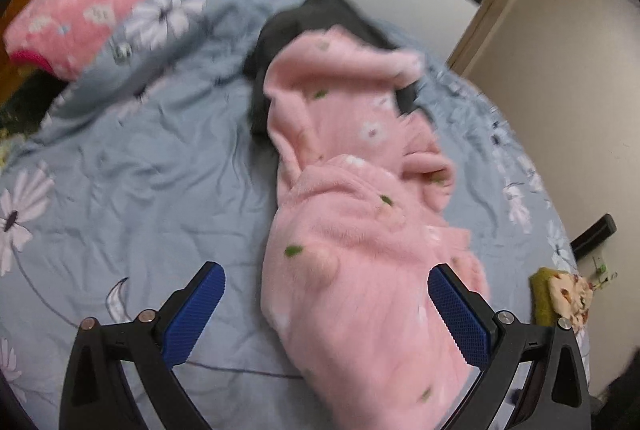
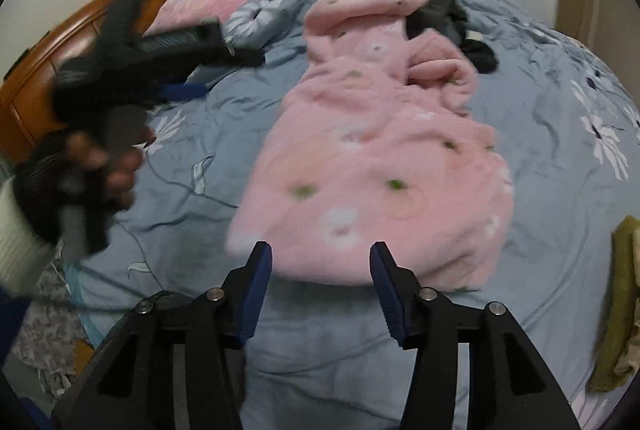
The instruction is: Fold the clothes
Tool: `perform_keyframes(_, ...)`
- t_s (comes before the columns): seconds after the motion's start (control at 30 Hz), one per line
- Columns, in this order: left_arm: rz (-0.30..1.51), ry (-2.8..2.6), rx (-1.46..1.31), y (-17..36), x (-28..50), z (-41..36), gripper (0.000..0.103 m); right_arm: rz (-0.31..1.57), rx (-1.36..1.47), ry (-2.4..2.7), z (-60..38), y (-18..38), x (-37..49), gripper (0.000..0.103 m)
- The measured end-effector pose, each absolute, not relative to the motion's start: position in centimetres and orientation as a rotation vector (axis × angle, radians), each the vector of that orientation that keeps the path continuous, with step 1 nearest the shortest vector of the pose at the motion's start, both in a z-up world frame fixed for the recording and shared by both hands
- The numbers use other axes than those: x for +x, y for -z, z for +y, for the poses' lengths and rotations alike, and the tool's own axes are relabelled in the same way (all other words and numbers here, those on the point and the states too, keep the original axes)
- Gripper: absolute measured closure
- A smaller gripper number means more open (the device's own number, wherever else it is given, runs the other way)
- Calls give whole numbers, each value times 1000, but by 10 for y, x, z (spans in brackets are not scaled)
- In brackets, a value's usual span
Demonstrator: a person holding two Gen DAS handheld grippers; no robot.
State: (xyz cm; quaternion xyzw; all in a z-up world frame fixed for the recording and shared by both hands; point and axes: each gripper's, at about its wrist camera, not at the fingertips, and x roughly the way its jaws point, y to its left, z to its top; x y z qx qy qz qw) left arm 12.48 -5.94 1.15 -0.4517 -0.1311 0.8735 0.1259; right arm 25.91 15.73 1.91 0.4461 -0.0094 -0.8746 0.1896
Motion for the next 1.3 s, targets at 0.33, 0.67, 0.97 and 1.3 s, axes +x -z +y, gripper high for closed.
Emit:
perform_keyframes(0.33, -180, -2472, -1369, 35, 36, -32, 1, -428, 1461, 2641, 278, 13, 243, 46)
perform_keyframes(0.67, -233, -2349, -1353, 40, 35, -6, 76, -572, 1533, 2669, 301, 24, 238, 46)
perform_keyframes(0.97, -221, -2238, -1273, 6, 81, 33, 101, -530, 1449, 2692, 287, -4, 255, 46)
perform_keyframes(1.3, -271, -2359, -1525, 23, 54, 63, 79, -544, 1412, 2702, 293, -6, 263, 46)
